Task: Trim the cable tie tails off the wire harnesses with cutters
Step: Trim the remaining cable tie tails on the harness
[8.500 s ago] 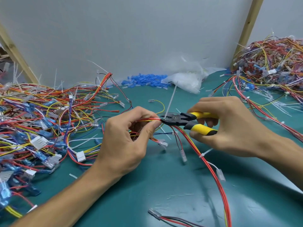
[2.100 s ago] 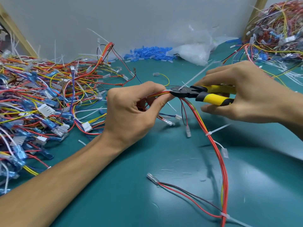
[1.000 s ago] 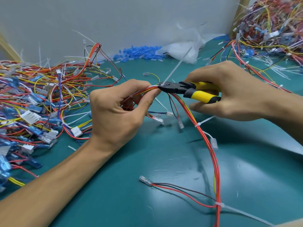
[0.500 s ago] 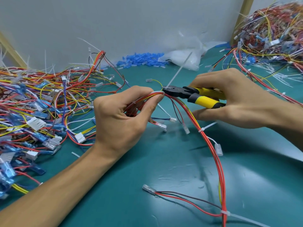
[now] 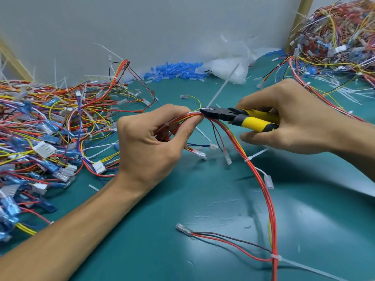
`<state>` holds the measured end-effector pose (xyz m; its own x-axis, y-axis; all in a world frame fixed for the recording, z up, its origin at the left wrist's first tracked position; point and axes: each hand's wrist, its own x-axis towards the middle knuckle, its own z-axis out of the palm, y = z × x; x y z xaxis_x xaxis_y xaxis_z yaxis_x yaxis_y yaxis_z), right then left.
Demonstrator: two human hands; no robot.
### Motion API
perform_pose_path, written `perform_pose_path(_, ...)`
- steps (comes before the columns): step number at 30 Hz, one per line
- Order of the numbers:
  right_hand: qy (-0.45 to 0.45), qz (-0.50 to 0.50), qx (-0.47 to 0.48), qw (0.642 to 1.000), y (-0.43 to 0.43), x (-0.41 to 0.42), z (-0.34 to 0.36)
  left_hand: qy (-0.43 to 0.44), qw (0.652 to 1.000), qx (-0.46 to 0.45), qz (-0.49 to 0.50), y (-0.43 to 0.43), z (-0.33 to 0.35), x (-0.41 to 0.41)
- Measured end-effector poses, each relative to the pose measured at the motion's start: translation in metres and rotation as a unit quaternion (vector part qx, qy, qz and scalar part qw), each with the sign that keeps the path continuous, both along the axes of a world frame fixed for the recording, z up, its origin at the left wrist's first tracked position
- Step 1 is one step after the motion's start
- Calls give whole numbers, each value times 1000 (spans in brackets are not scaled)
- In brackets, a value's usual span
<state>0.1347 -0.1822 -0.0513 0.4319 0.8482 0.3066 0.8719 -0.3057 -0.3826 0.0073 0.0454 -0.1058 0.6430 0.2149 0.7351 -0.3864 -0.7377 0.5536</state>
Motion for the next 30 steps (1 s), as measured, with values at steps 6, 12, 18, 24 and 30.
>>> perform_pose_path(6,3,1,8,1000,1,-1,-3,0,1000,2,-4,-6,2,-5)
perform_pose_path(12,-22,13,3,1000,3,-1,-6,-31,998,41,22,-10,8,-4)
perform_pose_path(18,-47,27,8,999,4,5,-11,-24,999,38,28,-11,8,-5)
perform_pose_path(24,-57,30,-2,998,3,7,-8,-15,998,42,35,-11,9,-6)
perform_pose_path(30,-32,13,12,999,1,6,-7,-9,998,42,40,-14,12,-6)
